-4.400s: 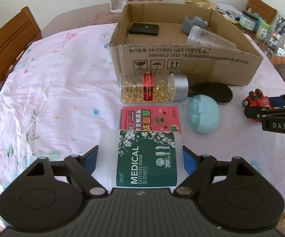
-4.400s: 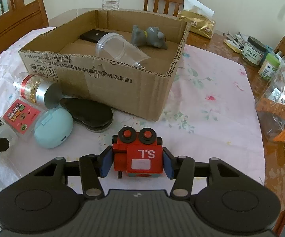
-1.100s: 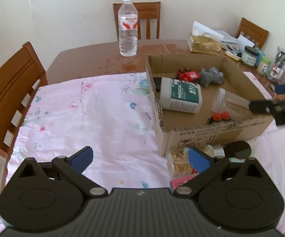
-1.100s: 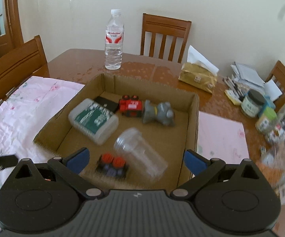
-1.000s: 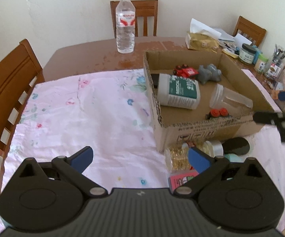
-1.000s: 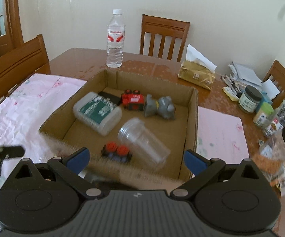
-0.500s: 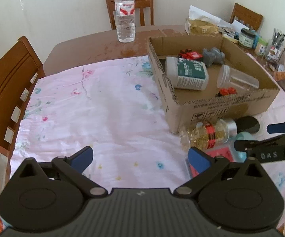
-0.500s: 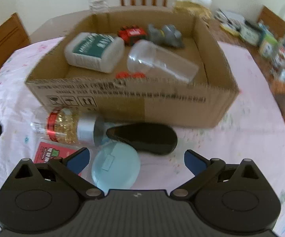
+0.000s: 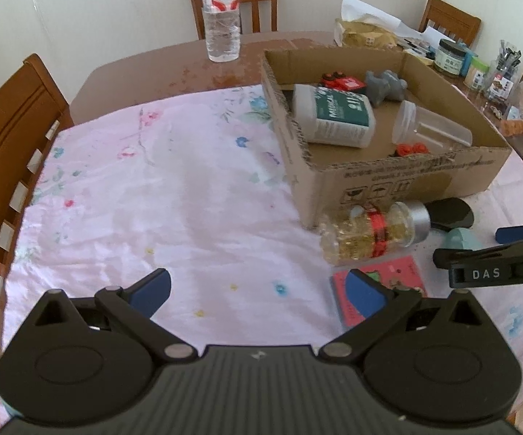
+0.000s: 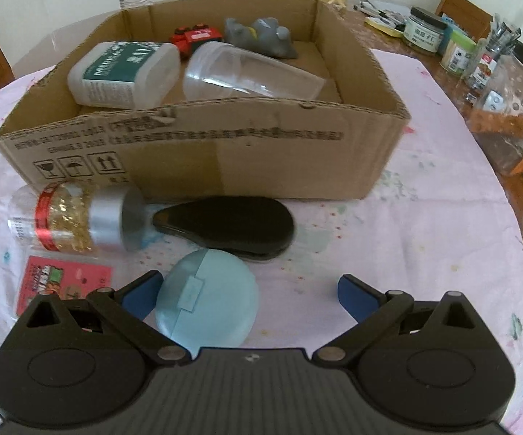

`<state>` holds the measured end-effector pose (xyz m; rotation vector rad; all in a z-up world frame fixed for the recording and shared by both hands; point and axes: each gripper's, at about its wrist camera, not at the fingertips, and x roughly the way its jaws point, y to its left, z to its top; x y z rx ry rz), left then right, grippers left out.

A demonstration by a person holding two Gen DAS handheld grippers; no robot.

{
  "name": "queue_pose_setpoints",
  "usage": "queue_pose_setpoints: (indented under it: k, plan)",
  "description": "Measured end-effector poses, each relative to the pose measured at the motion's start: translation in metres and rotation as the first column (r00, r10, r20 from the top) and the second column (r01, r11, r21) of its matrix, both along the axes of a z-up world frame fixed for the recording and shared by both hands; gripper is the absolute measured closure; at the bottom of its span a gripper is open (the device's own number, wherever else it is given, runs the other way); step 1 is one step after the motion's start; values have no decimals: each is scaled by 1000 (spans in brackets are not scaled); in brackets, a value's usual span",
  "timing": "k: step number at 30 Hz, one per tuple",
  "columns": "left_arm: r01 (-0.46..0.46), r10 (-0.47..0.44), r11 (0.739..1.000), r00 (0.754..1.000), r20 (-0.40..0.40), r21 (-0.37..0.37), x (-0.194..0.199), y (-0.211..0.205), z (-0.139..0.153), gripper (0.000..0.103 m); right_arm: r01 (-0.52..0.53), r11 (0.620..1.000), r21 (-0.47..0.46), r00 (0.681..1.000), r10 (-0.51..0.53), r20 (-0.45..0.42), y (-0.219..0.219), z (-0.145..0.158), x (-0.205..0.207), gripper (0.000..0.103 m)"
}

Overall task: Organize rigid objects
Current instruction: 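Grasp the pink card with the left gripper while the right gripper grasps the light blue round case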

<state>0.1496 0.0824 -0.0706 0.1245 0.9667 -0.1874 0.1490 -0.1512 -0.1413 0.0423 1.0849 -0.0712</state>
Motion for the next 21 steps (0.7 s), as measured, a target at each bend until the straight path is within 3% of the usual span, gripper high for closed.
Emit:
queue_pose_setpoints:
  k: [9,18,21]
  plan:
    - [37,-39,998,997,-65,-41,0,-43,-18,1,-128,992,5,992,128,-5,-29,-1,-9,0]
    - [-10,1,995,996,-93,-94,10,-73,-41,1,-266,964,6,964,266,28,-39,-2,-16,0]
    - [-19,12,998,994,-106,-68,9,-78,-50,1,-284,959,7,958,284,30,-41,-3,-15,0]
